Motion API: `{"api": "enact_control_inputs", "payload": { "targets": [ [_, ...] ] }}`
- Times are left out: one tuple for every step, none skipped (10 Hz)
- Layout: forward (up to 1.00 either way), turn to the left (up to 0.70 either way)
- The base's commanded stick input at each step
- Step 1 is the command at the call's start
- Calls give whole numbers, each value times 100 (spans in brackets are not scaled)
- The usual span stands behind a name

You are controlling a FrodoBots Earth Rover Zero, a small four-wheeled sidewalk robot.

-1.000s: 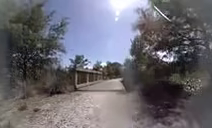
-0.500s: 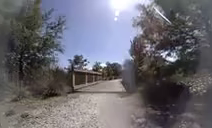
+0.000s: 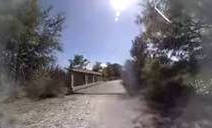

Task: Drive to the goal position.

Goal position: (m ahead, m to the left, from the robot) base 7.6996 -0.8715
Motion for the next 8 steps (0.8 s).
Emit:
{"api": "enact_control_inputs", "payload": {
  "targets": [
    [45,0],
    [45,0],
    [45,0],
    [45,0],
    [45,0],
    [45,0],
    [45,0],
    [45,0]
  ]
}}
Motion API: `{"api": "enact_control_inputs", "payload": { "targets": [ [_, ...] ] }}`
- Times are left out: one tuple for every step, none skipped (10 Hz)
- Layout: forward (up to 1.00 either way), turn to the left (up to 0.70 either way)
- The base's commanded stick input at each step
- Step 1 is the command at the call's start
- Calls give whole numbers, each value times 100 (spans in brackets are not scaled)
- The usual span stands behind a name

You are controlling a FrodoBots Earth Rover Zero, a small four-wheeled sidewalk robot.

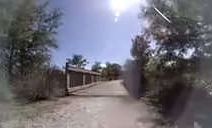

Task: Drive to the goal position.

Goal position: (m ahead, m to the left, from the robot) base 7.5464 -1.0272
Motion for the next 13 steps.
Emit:
{"api": "enact_control_inputs", "payload": {
  "targets": [
    [45,0],
    [45,0],
    [45,0],
    [45,0],
    [45,0],
    [45,0],
    [45,0],
    [45,0],
    [45,0],
    [45,0],
    [45,0],
    [45,0],
    [45,0]
  ]
}}
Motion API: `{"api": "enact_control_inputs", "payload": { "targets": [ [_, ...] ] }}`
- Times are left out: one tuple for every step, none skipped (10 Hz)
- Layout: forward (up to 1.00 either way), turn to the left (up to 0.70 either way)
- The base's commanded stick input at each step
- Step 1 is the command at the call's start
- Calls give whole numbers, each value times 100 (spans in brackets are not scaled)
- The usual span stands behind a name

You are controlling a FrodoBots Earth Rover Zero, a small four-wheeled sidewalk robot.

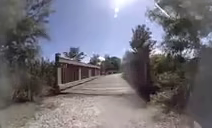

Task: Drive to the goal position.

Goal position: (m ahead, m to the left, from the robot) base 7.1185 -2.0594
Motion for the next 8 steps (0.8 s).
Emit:
{"api": "enact_control_inputs", "payload": {
  "targets": [
    [45,0],
    [45,0],
    [45,0],
    [45,0],
    [45,0],
    [45,0],
    [45,0],
    [45,0]
  ]
}}
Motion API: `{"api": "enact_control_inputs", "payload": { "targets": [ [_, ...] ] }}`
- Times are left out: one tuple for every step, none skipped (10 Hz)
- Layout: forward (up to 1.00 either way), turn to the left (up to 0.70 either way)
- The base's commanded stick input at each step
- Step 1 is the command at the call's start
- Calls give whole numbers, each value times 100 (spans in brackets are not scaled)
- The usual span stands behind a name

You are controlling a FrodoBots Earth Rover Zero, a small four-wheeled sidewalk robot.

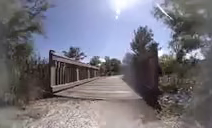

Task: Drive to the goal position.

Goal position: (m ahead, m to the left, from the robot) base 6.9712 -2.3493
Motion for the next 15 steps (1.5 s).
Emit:
{"api": "enact_control_inputs", "payload": {
  "targets": [
    [45,0],
    [45,0],
    [45,0],
    [45,0],
    [45,0],
    [45,0],
    [45,0],
    [45,0],
    [45,0],
    [45,0],
    [45,0],
    [45,0],
    [45,0],
    [45,0],
    [45,0]
  ]
}}
